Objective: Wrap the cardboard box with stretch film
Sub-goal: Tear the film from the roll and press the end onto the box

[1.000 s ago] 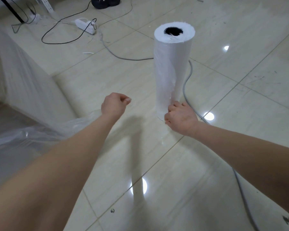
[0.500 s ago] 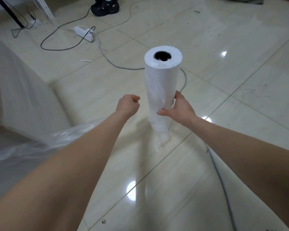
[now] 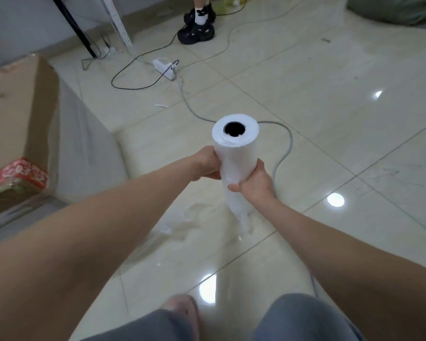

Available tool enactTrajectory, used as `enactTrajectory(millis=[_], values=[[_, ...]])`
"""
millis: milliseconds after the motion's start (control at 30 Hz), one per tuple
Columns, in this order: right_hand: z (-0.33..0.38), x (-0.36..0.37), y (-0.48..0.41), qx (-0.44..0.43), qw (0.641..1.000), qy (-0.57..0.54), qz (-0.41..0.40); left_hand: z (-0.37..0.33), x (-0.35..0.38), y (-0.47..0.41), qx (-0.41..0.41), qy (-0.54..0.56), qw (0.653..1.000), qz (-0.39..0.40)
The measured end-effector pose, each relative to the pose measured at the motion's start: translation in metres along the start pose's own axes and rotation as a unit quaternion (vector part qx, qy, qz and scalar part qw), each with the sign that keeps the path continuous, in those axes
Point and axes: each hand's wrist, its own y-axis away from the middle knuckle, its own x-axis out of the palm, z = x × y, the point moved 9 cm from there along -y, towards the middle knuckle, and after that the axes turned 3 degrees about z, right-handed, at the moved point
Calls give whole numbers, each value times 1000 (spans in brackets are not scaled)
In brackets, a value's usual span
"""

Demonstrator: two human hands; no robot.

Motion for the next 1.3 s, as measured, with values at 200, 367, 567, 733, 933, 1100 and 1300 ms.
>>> enactTrajectory(millis=[200,367,567,733,933,1100,1300], values=[[52,22,-54,-16,1000,-1,6,4,-67,-35,2,69,996,-50],[107,60,-126,-37,999,16,5,18,-139,-82,9,179,979,-99],[140,91,-184,-26,1000,-1,7,28,-188,-129,13,306,943,-130],[159,97,-224,-51,998,19,16,20,-206,-158,29,310,940,-138],[170,98,-266,-72,996,36,39,5,-219,-178,71,291,940,-163],[161,95,-284,-78,994,40,59,4,-216,-186,94,280,932,-208],[156,104,-287,-68,990,84,92,24,-195,-183,32,212,942,-258]])
